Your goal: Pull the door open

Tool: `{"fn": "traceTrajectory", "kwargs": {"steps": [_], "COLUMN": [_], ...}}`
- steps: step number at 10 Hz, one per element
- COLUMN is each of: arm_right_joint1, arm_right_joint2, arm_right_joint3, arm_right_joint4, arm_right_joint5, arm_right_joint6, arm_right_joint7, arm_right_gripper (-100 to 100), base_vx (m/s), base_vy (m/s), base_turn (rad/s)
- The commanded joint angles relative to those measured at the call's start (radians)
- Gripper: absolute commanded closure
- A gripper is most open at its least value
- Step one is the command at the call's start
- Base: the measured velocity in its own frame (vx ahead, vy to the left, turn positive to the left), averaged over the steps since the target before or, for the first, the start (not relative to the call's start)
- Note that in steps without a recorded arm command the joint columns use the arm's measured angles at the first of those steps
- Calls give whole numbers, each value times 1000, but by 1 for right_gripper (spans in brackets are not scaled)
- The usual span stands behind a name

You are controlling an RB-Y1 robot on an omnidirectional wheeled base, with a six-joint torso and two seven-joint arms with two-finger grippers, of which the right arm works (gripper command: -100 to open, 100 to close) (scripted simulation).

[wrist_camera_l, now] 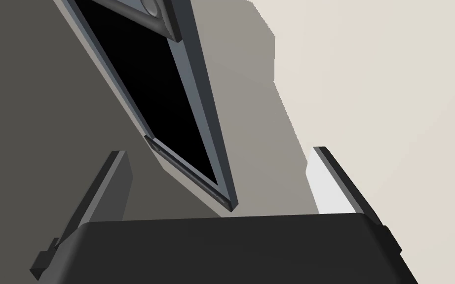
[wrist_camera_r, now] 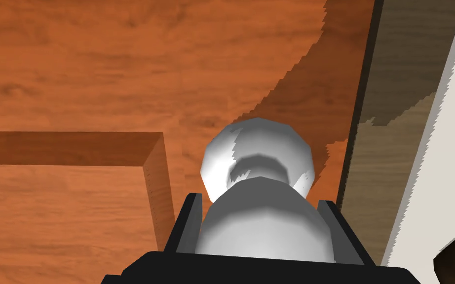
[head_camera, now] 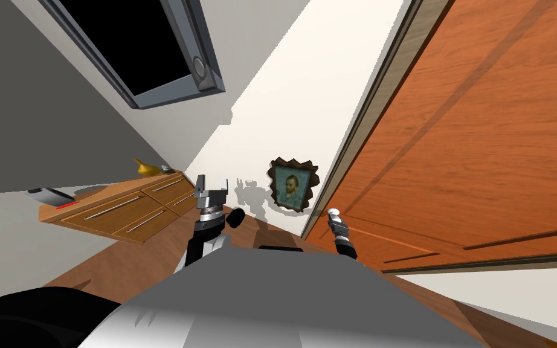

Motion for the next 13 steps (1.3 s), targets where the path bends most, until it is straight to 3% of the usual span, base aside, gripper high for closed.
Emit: {"fn": "traceTrajectory", "kwargs": {"steps": [1,13], "arm_right_joint1": [-3,-3], "arm_right_joint2": [-4,-36], "arm_right_joint3": [9,85], "arm_right_joint4": [3,11], "arm_right_joint5": [-16,-150], "arm_right_joint6": [-3,-3], "arm_right_joint7": [-40,-338], "arm_right_gripper": [100,100], "base_vx": [-26,-33], "base_vy": [-11,-10], "base_turn": [38,38]}}
